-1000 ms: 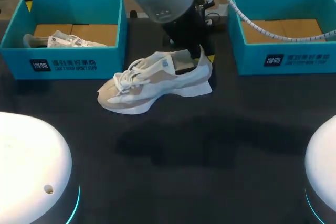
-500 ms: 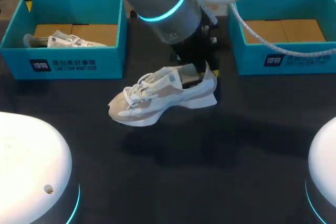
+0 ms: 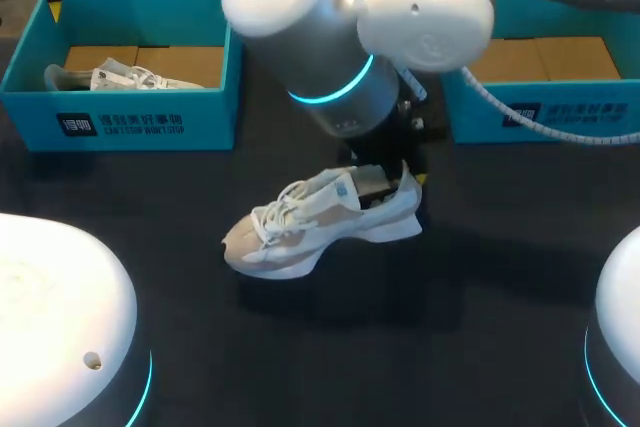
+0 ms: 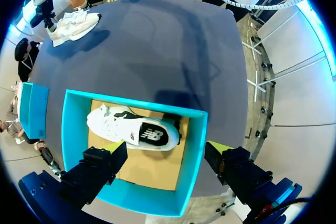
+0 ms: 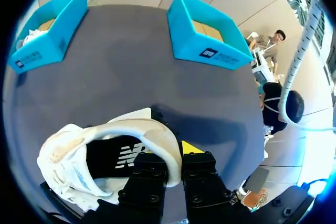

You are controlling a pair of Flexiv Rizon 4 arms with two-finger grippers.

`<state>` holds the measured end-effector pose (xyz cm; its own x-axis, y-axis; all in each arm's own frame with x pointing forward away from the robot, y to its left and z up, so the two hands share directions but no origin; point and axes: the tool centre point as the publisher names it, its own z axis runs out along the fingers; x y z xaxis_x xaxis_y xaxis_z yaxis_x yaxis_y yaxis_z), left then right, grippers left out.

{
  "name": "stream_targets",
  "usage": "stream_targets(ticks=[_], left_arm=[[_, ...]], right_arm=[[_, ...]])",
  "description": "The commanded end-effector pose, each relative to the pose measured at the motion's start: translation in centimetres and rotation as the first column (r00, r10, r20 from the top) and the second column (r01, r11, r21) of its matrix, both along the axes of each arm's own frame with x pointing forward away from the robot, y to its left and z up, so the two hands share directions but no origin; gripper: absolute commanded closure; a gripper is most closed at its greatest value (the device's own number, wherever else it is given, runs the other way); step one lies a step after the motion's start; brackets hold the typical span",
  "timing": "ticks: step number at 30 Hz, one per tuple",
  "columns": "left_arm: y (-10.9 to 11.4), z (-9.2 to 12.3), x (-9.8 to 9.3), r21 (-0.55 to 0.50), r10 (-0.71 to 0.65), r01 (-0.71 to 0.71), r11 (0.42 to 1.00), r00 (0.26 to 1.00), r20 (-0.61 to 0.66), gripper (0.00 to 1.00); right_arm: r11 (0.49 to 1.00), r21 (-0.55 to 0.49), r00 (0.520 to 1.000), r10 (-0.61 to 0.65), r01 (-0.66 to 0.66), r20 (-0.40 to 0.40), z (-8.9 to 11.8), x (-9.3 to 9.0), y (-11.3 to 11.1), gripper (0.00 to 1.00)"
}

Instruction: Take the shoe out of the shoebox, open the shoe tongue, remove and reinsert the insole, then place the shoe into the shoebox

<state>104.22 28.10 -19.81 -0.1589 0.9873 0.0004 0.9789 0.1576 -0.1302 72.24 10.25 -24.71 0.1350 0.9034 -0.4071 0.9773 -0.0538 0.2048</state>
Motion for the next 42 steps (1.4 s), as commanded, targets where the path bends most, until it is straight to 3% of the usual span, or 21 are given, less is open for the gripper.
stream_targets(ticks=[1, 7, 12, 29, 31, 33, 34, 42], left_arm=[[0.0, 0.0, 0.0, 0.002, -0.001, 0.001, 1.000, 1.000, -0.001, 0.00], [0.0, 0.0, 0.0, 0.002, -0.001, 0.001, 1.000, 1.000, -0.001, 0.00], [0.0, 0.0, 0.0, 0.002, -0.001, 0.001, 1.000, 1.000, -0.001, 0.00], [0.0, 0.0, 0.0, 0.002, -0.001, 0.001, 1.000, 1.000, -0.001, 0.00], [0.0, 0.0, 0.0, 0.002, -0.001, 0.001, 1.000, 1.000, -0.001, 0.00], [0.0, 0.0, 0.0, 0.002, -0.001, 0.001, 1.000, 1.000, -0.001, 0.00], [0.0, 0.0, 0.0, 0.002, -0.001, 0.001, 1.000, 1.000, -0.001, 0.00], [0.0, 0.0, 0.0, 0.002, -0.001, 0.001, 1.000, 1.000, -0.001, 0.00]], right_arm=[[0.984, 0.059, 0.981, -0.171, 0.166, 0.091, -2.7, -0.6, 0.0, 1.00], [0.974, 0.106, 0.970, -0.213, 0.201, 0.121, -5.1, -0.5, -0.3, 1.00], [0.975, 0.085, 0.966, -0.216, 0.206, 0.141, -6.8, -0.2, -0.4, 1.00], [0.969, 0.072, 0.960, -0.245, 0.237, 0.138, -9.8, 0.4, -0.5, 1.00], [0.968, 0.075, 0.959, -0.250, 0.241, 0.136, -9.9, 0.4, -0.5, 0.61], [0.966, 0.071, 0.957, -0.255, 0.247, 0.136, -9.9, 0.4, -0.5, 0.04], [0.966, 0.072, 0.957, -0.256, 0.248, 0.136, -9.8, 0.4, -0.5, 0.00], [0.967, 0.093, 0.955, -0.251, 0.239, 0.157, -7.7, 0.2, -0.4, 0.00]])
